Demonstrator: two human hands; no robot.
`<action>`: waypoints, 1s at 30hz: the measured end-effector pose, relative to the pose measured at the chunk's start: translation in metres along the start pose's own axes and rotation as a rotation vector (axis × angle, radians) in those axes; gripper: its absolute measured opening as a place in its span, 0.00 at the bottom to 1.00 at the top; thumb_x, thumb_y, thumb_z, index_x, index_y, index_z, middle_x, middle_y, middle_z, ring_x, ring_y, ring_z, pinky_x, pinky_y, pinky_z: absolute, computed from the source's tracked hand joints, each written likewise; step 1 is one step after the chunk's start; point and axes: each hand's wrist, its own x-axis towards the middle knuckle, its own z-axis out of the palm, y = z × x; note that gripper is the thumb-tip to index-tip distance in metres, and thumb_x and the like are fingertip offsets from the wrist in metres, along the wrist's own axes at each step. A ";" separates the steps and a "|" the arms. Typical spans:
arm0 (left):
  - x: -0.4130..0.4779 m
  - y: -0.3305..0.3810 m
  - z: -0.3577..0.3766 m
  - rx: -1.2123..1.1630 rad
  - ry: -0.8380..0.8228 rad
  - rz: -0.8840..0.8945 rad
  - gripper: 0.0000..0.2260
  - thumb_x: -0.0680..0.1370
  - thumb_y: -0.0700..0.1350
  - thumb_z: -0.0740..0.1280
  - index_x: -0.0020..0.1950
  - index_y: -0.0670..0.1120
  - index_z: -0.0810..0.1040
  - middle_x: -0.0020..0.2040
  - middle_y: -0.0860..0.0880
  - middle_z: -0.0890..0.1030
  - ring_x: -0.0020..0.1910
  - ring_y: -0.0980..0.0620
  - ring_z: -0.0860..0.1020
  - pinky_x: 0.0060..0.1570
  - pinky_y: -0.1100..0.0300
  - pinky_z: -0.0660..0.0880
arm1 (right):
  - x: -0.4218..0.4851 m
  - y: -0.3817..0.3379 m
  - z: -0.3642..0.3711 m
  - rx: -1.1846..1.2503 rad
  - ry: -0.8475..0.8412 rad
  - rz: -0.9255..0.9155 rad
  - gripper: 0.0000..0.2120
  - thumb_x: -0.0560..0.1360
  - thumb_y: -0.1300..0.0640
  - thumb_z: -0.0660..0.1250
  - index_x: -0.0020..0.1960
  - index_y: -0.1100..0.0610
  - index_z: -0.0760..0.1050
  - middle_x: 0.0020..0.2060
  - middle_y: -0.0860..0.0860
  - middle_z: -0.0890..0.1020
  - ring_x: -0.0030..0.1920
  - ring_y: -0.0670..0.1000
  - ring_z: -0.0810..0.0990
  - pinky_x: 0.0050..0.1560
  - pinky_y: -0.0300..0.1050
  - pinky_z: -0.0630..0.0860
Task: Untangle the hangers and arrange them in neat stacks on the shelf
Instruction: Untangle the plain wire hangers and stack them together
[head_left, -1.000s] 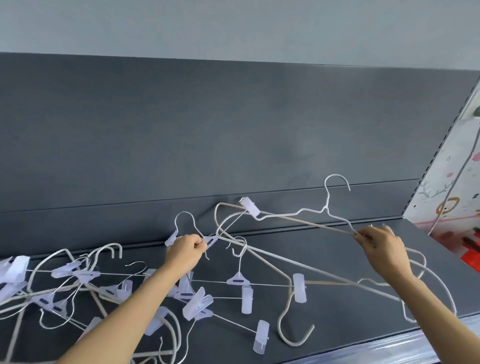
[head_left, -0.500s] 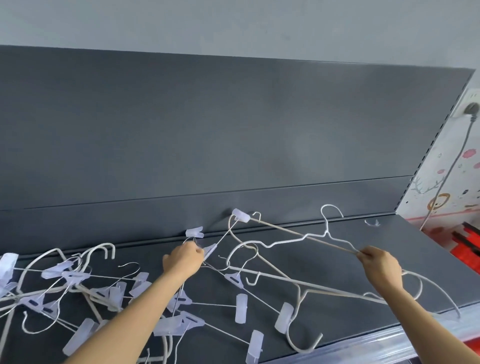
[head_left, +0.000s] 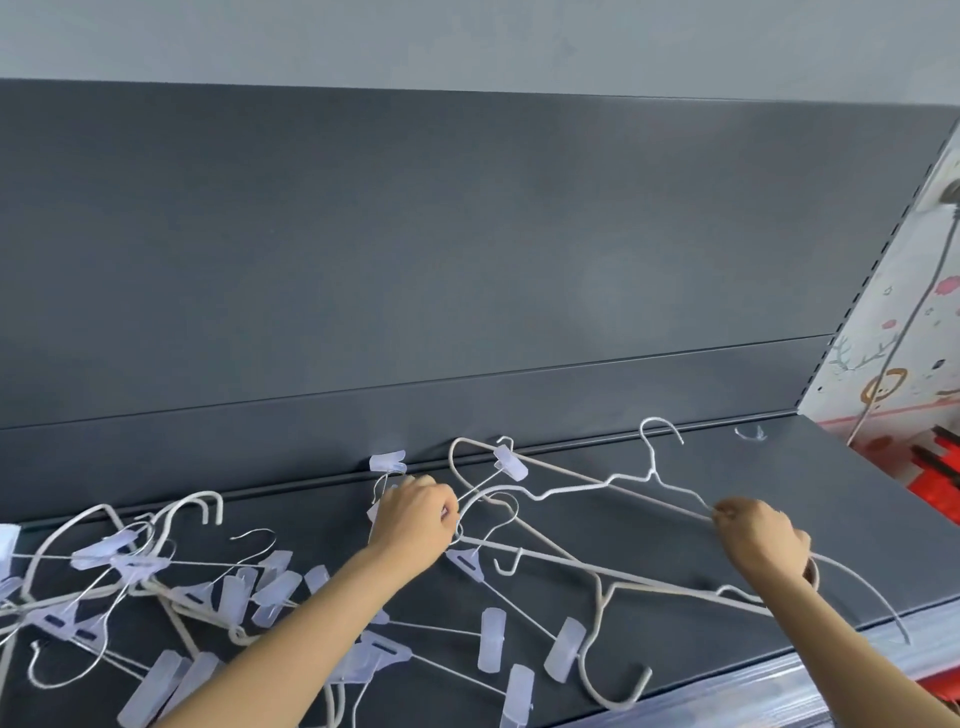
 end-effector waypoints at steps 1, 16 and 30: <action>0.001 0.001 0.003 -0.001 -0.010 0.004 0.09 0.76 0.44 0.61 0.51 0.49 0.79 0.51 0.50 0.78 0.55 0.49 0.73 0.54 0.59 0.66 | -0.002 -0.002 0.002 -0.029 0.006 -0.028 0.13 0.73 0.58 0.61 0.55 0.53 0.78 0.56 0.59 0.79 0.59 0.61 0.73 0.56 0.51 0.65; 0.014 -0.020 0.003 -0.032 -0.097 -0.069 0.17 0.74 0.36 0.57 0.27 0.49 0.59 0.25 0.51 0.63 0.33 0.47 0.65 0.30 0.65 0.56 | -0.083 -0.084 0.051 0.051 -0.250 -0.668 0.09 0.76 0.54 0.61 0.50 0.55 0.78 0.49 0.51 0.76 0.54 0.53 0.75 0.48 0.43 0.70; 0.022 -0.017 -0.008 -0.487 0.072 -0.066 0.15 0.76 0.39 0.62 0.29 0.39 0.66 0.25 0.51 0.61 0.28 0.54 0.58 0.38 0.62 0.62 | -0.074 -0.084 0.045 0.289 -0.127 -0.569 0.07 0.75 0.59 0.65 0.43 0.59 0.80 0.38 0.51 0.74 0.38 0.54 0.75 0.42 0.45 0.72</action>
